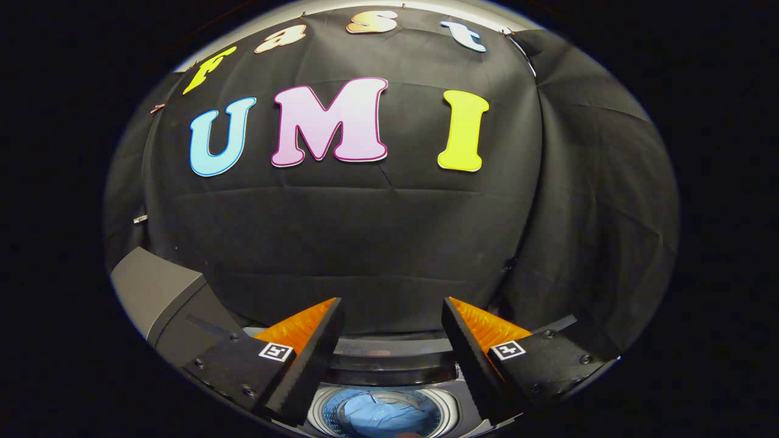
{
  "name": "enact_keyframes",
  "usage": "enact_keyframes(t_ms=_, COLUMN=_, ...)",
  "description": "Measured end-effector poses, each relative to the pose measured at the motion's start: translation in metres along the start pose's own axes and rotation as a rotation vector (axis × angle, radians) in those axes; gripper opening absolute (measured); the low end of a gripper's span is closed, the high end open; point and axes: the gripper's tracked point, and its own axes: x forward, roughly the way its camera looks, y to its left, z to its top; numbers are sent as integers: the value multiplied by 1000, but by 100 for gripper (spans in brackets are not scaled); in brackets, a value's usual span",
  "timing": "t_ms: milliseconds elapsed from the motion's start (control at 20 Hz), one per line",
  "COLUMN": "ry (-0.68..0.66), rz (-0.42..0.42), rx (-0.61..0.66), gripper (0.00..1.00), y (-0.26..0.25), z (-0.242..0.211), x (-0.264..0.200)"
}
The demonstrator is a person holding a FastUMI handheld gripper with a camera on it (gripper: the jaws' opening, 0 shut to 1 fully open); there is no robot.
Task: Put the clothes into the washing machine and then close the washing machine lid.
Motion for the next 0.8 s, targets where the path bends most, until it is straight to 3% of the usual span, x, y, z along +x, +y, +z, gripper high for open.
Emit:
enact_keyframes(t_ms=500, ry=24, rz=68, rx=6, gripper=100, y=5, z=-36, x=-29)
enact_keyframes(t_ms=650, ry=134, rz=55, rx=-74, gripper=99, y=3, z=-90, x=-26)
enact_keyframes(t_ms=700, ry=175, rz=38, rx=-144, gripper=99, y=-1, z=-104, x=-44)
enact_keyframes(t_ms=800, ry=163, rz=55, rx=-175, gripper=99, y=11, z=-116, x=-42)
